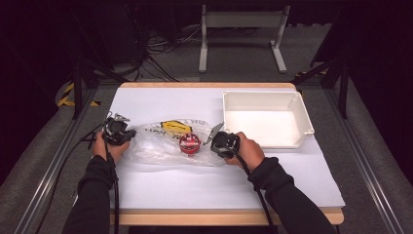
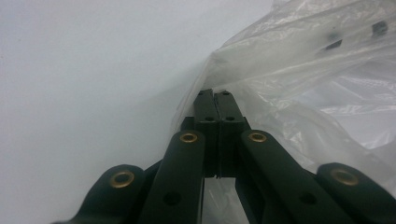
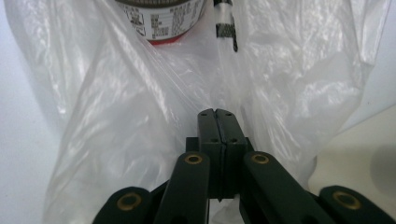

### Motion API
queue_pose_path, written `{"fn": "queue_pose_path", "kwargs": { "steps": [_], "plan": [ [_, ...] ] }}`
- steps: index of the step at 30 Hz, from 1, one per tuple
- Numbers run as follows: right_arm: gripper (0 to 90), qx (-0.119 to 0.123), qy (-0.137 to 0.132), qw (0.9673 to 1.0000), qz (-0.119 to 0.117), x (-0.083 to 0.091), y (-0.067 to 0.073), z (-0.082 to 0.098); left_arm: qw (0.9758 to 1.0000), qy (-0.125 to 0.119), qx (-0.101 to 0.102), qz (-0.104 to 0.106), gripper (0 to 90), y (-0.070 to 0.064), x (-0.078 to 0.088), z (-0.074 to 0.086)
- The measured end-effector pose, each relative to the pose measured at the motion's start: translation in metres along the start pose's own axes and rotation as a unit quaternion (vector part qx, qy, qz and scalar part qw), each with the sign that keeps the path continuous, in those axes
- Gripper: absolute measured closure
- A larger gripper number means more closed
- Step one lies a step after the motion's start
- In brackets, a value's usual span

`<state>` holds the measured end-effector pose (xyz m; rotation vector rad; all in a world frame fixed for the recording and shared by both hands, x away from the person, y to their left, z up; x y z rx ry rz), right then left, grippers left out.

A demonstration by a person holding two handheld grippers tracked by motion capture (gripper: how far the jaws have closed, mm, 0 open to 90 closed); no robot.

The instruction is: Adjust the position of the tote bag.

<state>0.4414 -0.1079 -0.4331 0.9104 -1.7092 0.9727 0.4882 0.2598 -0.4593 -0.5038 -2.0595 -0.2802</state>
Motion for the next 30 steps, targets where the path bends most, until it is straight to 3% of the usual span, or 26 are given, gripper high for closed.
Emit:
{"fn": "queue_pose_path", "kwargs": {
  "steps": [5,6,8,13,15,17,19,21,22,26,27,29,30],
  "plan": [
    [90.0,-0.003,0.003,1.0000,0.000,-0.002,0.001,0.003,0.9997,0.000,-0.021,-0.011,88.8,-0.003,0.002,0.001],
    [90.0,-0.004,0.001,1.0000,-0.001,-0.002,0.001,0.004,0.9999,-0.008,-0.013,-0.005,87.3,-0.003,0.004,0.002],
    [90.0,-0.005,-0.006,1.0000,-0.005,-0.001,0.000,0.005,0.9994,-0.028,-0.014,0.012,83.4,-0.003,0.009,0.002],
    [86.7,-0.011,-0.043,0.9990,-0.003,0.007,-0.002,0.005,0.9958,-0.080,-0.035,0.025,62.4,-0.013,0.033,-0.001],
    [78.9,-0.010,-0.063,0.9979,0.005,0.016,-0.001,0.001,0.9938,-0.097,-0.046,0.027,39.4,-0.020,0.042,-0.003],
    [78.0,-0.011,-0.071,0.9974,0.004,0.018,-0.001,0.000,0.9926,-0.102,-0.055,0.037,34.2,-0.026,0.050,-0.006],
    [74.2,-0.013,-0.083,0.9964,0.009,0.023,-0.001,-0.004,0.9892,-0.122,-0.068,0.045,26.3,-0.034,0.059,-0.008],
    [70.9,-0.010,-0.088,0.9960,0.007,0.027,-0.001,-0.007,0.9855,-0.140,-0.077,0.056,23.8,-0.040,0.069,-0.010],
    [70.6,-0.010,-0.091,0.9957,0.012,0.029,-0.001,-0.008,0.9825,-0.153,-0.085,0.066,22.3,-0.043,0.076,-0.011],
    [68.5,-0.005,-0.101,0.9948,0.010,0.033,0.001,-0.014,0.9767,-0.176,-0.102,0.068,23.3,-0.051,0.091,-0.011],
    [68.4,-0.002,-0.097,0.9952,0.011,0.032,0.002,-0.016,0.9764,-0.179,-0.101,0.067,25.1,-0.053,0.093,-0.010],
    [66.2,0.004,-0.092,0.9956,0.013,0.030,0.003,-0.018,0.9721,-0.182,-0.122,0.084,29.3,-0.057,0.098,-0.006],
    [62.4,0.007,-0.087,0.9961,0.012,0.028,0.003,-0.020,0.9723,-0.179,-0.127,0.080,32.1,-0.060,0.099,-0.003]
  ]
}}
Point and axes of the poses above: each handheld gripper's, and its own axes: x roughly backward along the jaws, z roughly out of its underside, y roughly to its left, the point moved 2 cm from there along -x, roughly forward along the jaws, and after that the axes turned 10 degrees about y, right-handed, at the moved point
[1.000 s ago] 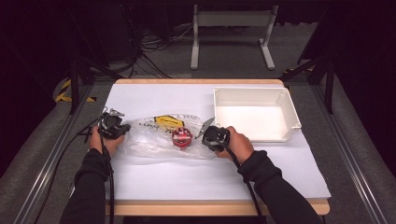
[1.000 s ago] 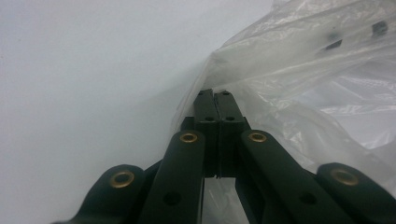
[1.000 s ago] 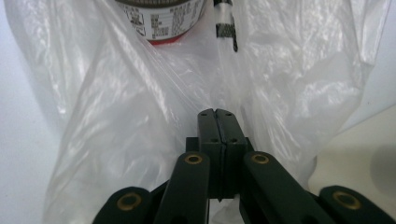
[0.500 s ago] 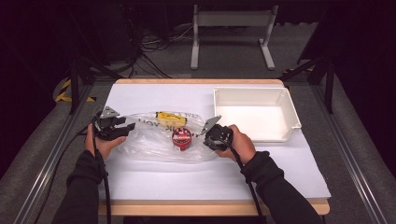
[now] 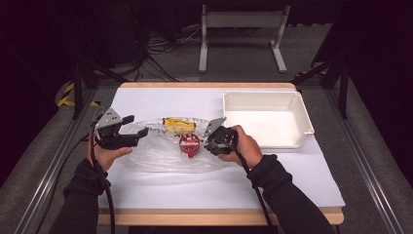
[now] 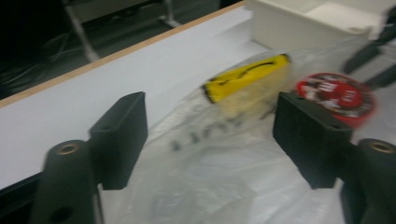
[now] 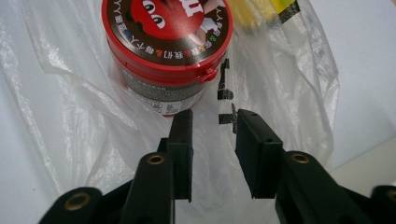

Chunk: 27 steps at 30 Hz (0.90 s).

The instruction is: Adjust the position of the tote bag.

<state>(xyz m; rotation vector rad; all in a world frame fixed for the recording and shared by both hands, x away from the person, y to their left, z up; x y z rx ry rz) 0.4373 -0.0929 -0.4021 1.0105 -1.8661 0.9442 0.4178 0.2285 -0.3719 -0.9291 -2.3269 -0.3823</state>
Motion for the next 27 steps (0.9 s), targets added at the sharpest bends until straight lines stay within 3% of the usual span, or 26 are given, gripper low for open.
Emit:
{"fn": "queue_pose_path", "kwargs": {
  "steps": [2,3,4,6,9,10,14,15,18,19,21,24,27],
  "plan": [
    [58.6,0.007,0.005,1.0000,-0.001,-0.003,0.001,-0.002,0.9989,0.018,-0.029,0.034,39.6,-0.010,0.000,0.005],
    [57.6,0.011,0.007,0.9999,-0.004,-0.005,0.002,-0.002,0.9978,0.033,-0.045,0.036,41.8,-0.016,-0.003,0.008],
    [56.4,0.011,0.012,0.9999,-0.002,-0.006,0.003,-0.003,0.9966,0.048,-0.058,0.033,42.8,-0.021,-0.005,0.010],
    [53.8,0.017,0.020,0.9996,-0.005,-0.010,0.004,-0.004,0.9910,0.093,-0.091,0.031,45.4,-0.034,-0.015,0.019],
    [51.1,0.017,0.035,0.9992,0.001,-0.018,0.004,-0.005,0.9831,0.151,-0.103,-0.002,49.2,-0.037,-0.030,0.032],
    [50.4,0.018,0.041,0.9990,0.000,-0.020,0.004,-0.006,0.9812,0.166,-0.098,-0.005,49.5,-0.036,-0.035,0.038],
    [45.4,0.027,0.072,0.9971,-0.002,-0.031,0.004,-0.007,0.9814,0.181,-0.065,-0.002,48.4,-0.024,-0.044,0.054],
    [44.2,0.029,0.080,0.9964,0.004,-0.032,0.004,-0.007,0.9795,0.191,-0.065,-0.008,46.8,-0.021,-0.046,0.057],
    [39.2,0.034,0.103,0.9940,0.015,-0.035,0.004,-0.007,0.9758,0.210,-0.054,-0.030,35.1,-0.014,-0.051,0.064],
    [33.7,0.030,0.117,0.9925,0.016,-0.036,0.003,-0.006,0.9758,0.211,-0.043,-0.036,27.4,-0.010,-0.051,0.066],
    [32.8,0.031,0.127,0.9914,0.012,-0.037,0.003,-0.005,0.9768,0.210,-0.030,-0.034,23.4,-0.002,-0.052,0.068],
    [30.5,0.036,0.136,0.9900,0.015,-0.036,0.003,-0.005,0.9763,0.213,-0.029,-0.025,18.5,0.003,-0.052,0.070],
    [28.2,0.044,0.144,0.9884,0.019,-0.036,0.004,-0.005,0.9718,0.231,-0.031,-0.035,14.7,0.007,-0.050,0.070]
  ]
}}
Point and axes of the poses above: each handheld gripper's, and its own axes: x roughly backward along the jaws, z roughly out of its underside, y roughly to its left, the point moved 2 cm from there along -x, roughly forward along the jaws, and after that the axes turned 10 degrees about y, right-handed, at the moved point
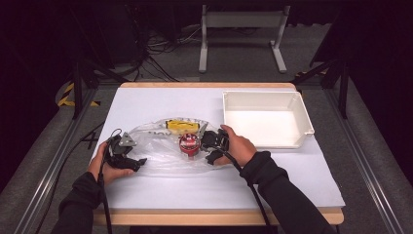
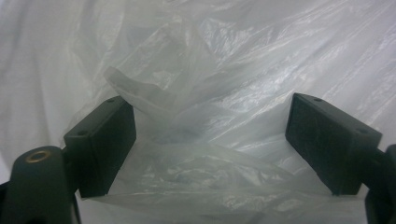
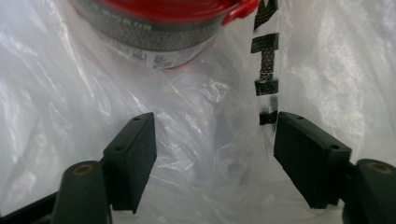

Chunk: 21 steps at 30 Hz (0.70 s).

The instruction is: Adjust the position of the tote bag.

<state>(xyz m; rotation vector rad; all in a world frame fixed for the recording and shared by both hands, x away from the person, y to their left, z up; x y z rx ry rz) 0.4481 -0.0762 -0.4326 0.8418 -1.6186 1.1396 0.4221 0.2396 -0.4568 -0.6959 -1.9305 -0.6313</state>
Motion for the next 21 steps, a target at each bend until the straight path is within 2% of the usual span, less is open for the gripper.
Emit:
{"fn": "queue_pose_path", "kwargs": {
  "steps": [1,3,6,9,10,12,13,14,16,17,18,19,21],
  "plan": [
    [27.9,0.002,0.002,1.0000,0.003,0.000,0.000,0.000,1.0000,0.002,-0.001,0.000,14.3,0.002,0.001,0.001],
    [20.8,-0.003,0.006,0.9999,0.016,0.000,-0.002,0.001,1.0000,0.007,0.003,-0.004,14.7,0.007,0.002,0.004],
    [22.1,-0.005,-0.002,0.9999,0.009,0.000,-0.004,0.004,0.9999,0.005,0.011,0.002,16.5,0.011,0.003,0.007],
    [20.0,-0.005,-0.002,0.9999,0.015,-0.001,-0.003,0.003,0.9999,0.004,0.009,-0.005,15.4,0.010,0.002,0.005],
    [18.8,-0.005,-0.003,0.9998,0.017,-0.001,-0.003,0.003,0.9999,-0.003,0.010,-0.006,13.8,0.009,0.002,0.004],
    [16.3,-0.005,-0.009,0.9998,0.018,-0.001,-0.002,0.001,0.9992,-0.035,0.012,0.014,10.7,0.005,0.007,0.002],
    [15.2,-0.005,-0.024,0.9996,0.014,0.000,-0.002,0.000,0.9989,-0.044,0.010,0.016,7.9,0.004,0.010,0.001],
    [15.2,-0.005,-0.024,0.9996,0.014,0.000,-0.002,0.000,0.9979,-0.062,0.010,0.019,7.9,0.002,0.014,0.000],
    [14.5,-0.005,-0.042,0.9991,0.007,0.003,-0.002,0.000,0.9942,-0.104,0.013,0.023,5.8,-0.001,0.025,-0.004],
    [14.6,-0.009,-0.052,0.9986,0.005,0.006,-0.002,-0.001,0.9918,-0.124,0.013,0.027,5.0,-0.002,0.031,-0.006],
    [13.7,-0.018,-0.077,0.9968,-0.003,0.011,-0.002,-0.001,0.9893,-0.141,0.012,0.037,3.9,-0.003,0.036,-0.008],
    [13.7,-0.018,-0.077,0.9968,-0.003,0.011,-0.002,-0.001,0.9868,-0.157,0.013,0.038,3.9,-0.004,0.042,-0.010],
    [13.0,-0.030,-0.100,0.9944,-0.014,0.017,-0.002,-0.001,0.9819,-0.185,0.007,0.040,4.5,-0.008,0.053,-0.014]
  ]
}}
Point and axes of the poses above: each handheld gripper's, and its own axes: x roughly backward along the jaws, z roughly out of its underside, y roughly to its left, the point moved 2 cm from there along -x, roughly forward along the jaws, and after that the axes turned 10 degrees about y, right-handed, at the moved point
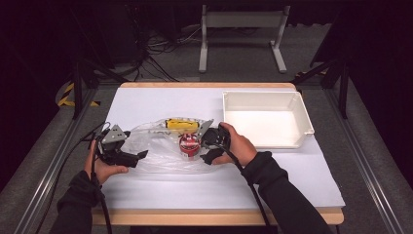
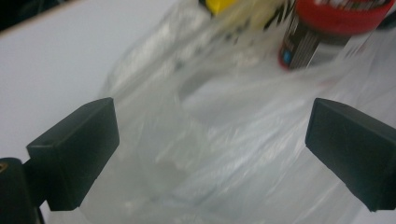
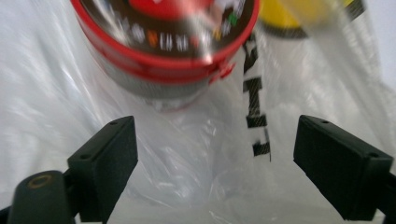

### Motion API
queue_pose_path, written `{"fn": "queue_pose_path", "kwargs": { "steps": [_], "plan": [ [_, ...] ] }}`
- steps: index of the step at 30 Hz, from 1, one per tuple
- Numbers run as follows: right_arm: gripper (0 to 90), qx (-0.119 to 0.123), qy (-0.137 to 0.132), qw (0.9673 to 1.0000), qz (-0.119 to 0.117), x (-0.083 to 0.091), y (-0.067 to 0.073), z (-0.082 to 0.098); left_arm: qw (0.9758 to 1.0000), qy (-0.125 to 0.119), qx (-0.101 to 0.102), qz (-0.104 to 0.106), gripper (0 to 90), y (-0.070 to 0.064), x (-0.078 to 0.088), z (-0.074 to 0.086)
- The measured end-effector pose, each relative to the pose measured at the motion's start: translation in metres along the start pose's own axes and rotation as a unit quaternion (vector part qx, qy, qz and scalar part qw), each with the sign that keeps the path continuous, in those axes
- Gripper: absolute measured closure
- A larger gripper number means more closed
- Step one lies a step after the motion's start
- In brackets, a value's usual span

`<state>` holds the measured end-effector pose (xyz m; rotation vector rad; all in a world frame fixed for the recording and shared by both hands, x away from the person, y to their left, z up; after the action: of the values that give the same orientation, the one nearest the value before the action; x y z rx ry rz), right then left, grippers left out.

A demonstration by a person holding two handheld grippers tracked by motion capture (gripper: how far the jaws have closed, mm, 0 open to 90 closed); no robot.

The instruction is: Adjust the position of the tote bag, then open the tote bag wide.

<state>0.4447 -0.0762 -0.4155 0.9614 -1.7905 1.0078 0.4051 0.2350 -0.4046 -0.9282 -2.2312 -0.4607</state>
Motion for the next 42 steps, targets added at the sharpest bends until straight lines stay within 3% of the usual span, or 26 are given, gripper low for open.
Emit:
{"fn": "queue_pose_path", "kwargs": {
  "steps": [4,8,13,19,24,29,42],
  "plan": [
    [12.9,-0.009,-0.053,0.9984,-0.013,0.012,0.000,-0.001,0.9993,-0.031,-0.015,0.014,4.3,-0.013,0.010,-0.011],
    [14.9,-0.015,-0.082,0.9963,-0.020,0.020,0.000,0.000,0.9987,-0.038,-0.031,0.011,4.9,-0.029,0.015,-0.012],
    [19.8,-0.032,-0.104,0.9940,-0.015,0.027,0.000,0.005,0.9982,-0.049,-0.030,0.016,5.6,-0.046,0.018,-0.003],
    [25.8,-0.023,-0.097,0.9948,-0.021,0.032,0.000,0.007,0.9983,-0.043,-0.036,0.013,6.7,-0.062,0.019,0.016],
    [27.8,-0.022,-0.091,0.9953,-0.023,0.030,-0.001,0.010,0.9988,-0.042,-0.023,0.015,9.0,-0.068,0.012,0.042],
    [28.4,-0.023,-0.089,0.9951,-0.036,0.025,0.000,0.011,0.9997,-0.018,-0.013,0.008,7.7,-0.066,0.002,0.061],
    [21.6,-0.012,-0.081,0.9949,-0.058,0.018,0.008,-0.013,0.9997,-0.020,0.015,-0.001,7.1,-0.056,0.002,0.081]
  ]
}}
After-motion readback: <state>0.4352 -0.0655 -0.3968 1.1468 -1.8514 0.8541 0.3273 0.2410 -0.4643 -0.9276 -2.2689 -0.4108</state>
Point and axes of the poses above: each handheld gripper's, and its own axes: x roughly backward along the jaws, z roughly out of its underside, y roughly to its left, the point moved 2 cm from there along -x, roughly forward along the jaws, and after that the axes turned 10 degrees about y, right-handed, at the moved point
